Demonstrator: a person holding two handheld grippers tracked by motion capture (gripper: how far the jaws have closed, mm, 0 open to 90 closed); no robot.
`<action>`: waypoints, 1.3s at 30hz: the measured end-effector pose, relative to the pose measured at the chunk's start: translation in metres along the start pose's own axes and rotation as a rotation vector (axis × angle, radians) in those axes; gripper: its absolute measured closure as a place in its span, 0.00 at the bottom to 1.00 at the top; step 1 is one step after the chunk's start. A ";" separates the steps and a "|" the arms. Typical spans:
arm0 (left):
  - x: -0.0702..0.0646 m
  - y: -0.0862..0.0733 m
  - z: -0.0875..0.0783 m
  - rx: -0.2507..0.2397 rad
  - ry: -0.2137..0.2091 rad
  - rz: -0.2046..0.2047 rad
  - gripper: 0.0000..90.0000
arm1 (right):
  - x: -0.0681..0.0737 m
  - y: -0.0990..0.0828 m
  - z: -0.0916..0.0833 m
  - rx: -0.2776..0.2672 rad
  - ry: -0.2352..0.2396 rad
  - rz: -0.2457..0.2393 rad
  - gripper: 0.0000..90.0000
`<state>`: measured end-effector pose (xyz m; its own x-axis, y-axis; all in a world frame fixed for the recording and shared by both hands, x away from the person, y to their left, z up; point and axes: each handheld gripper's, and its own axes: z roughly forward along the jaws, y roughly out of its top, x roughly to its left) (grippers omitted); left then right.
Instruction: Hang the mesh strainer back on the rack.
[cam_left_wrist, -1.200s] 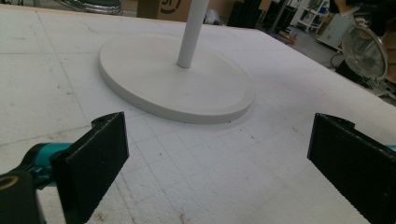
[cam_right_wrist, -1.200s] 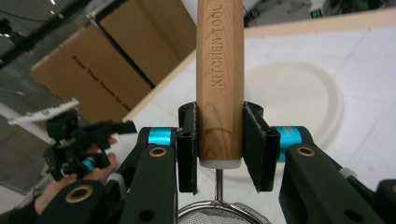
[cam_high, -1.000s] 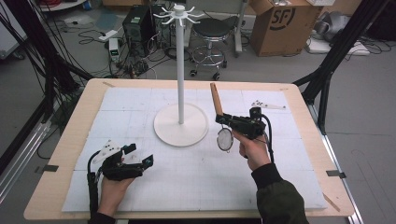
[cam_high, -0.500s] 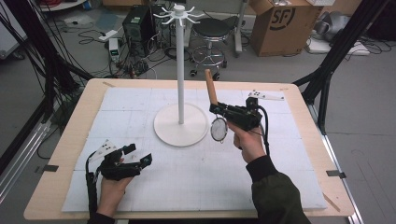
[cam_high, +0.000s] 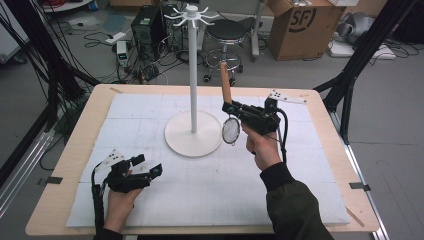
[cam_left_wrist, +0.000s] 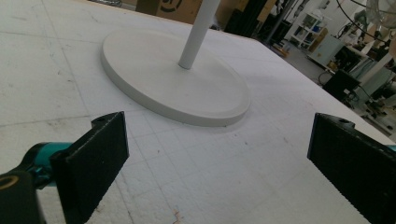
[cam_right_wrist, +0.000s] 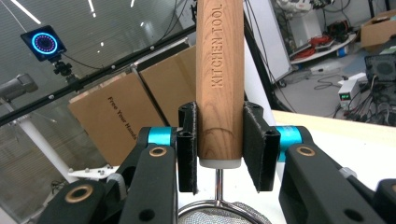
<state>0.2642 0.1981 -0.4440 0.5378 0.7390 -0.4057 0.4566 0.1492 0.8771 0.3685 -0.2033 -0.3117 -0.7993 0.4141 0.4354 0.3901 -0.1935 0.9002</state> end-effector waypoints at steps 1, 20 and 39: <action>0.000 0.000 0.000 -0.001 0.001 0.002 0.07 | 0.001 0.002 0.000 -0.004 0.007 0.003 0.77; 0.000 0.000 0.000 0.003 -0.001 0.006 0.07 | 0.021 0.037 0.016 -0.093 0.096 -0.032 0.77; 0.001 -0.001 0.001 -0.002 0.000 0.004 0.07 | 0.028 0.071 0.031 -0.114 0.125 -0.025 0.77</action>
<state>0.2649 0.1979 -0.4451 0.5395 0.7397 -0.4022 0.4533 0.1474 0.8791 0.3883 -0.1779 -0.2356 -0.8615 0.3075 0.4041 0.3210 -0.2868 0.9026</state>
